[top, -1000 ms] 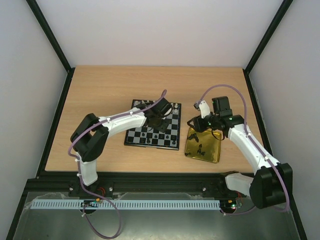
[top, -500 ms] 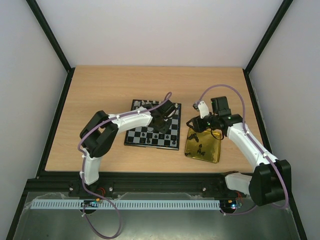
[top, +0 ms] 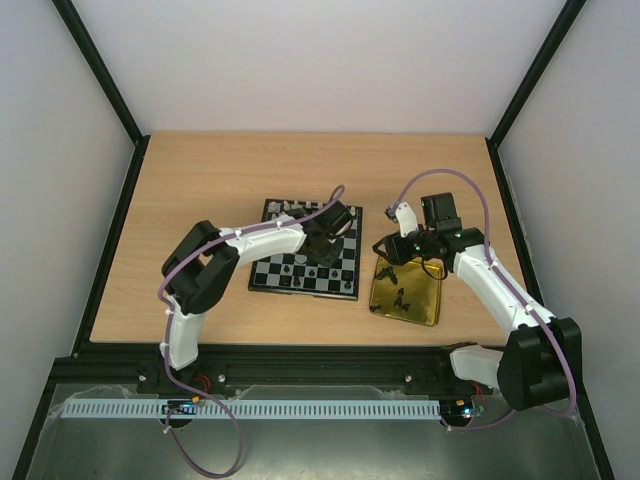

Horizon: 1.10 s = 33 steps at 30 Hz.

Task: Set up the chess pieces on the board

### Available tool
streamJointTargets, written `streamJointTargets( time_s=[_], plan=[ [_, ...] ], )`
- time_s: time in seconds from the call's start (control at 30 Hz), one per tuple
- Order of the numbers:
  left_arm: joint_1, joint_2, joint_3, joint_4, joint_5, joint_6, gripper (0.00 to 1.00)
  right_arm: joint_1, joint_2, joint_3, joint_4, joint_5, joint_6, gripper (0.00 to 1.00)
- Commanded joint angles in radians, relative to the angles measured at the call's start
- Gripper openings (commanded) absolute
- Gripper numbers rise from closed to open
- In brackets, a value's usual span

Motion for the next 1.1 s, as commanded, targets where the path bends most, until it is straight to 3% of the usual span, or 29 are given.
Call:
streamJointTargets(
  time_s=[0.0,0.2,0.37,0.73,1.07],
  plan=[
    [-0.003,0.027,0.030,-0.017,0.004,0.010,0.19,-0.002,0.011,-0.011,-0.005,-0.008,-0.016,0.41],
    [0.001,0.020,0.042,-0.036,0.000,0.018,0.12,-0.002,0.014,-0.012,-0.007,-0.009,-0.020,0.41],
    [0.022,-0.079,0.004,-0.041,-0.006,-0.001,0.11,-0.002,0.022,-0.010,-0.008,-0.012,-0.022,0.41],
    [0.103,-0.375,-0.271,-0.047,-0.027,-0.110,0.12,-0.003,0.028,-0.006,-0.014,-0.023,-0.030,0.41],
    [0.151,-0.435,-0.403,-0.043,-0.055,-0.167,0.12,-0.004,0.033,-0.004,-0.020,-0.029,-0.035,0.41]
  ],
)
